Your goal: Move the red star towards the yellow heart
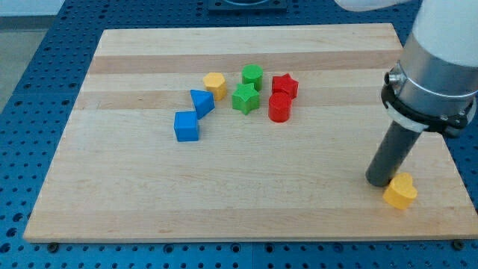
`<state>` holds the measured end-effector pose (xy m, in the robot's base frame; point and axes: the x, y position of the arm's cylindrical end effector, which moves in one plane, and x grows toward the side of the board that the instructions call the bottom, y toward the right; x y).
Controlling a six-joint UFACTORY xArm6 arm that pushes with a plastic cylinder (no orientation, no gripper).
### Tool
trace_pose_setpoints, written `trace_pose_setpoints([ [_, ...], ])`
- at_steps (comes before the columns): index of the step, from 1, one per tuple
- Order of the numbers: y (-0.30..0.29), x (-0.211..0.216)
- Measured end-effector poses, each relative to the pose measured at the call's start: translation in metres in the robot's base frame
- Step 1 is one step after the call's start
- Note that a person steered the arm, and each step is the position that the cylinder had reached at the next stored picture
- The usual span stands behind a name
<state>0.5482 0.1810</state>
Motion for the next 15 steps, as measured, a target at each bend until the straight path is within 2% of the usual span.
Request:
trace_pose_setpoints([
  [1, 0.004, 0.001],
  [2, -0.007, -0.033],
  [4, -0.037, -0.131],
  [6, -0.063, -0.206],
  [7, -0.088, -0.227],
  [9, -0.140, -0.220],
  [15, -0.132, -0.149],
])
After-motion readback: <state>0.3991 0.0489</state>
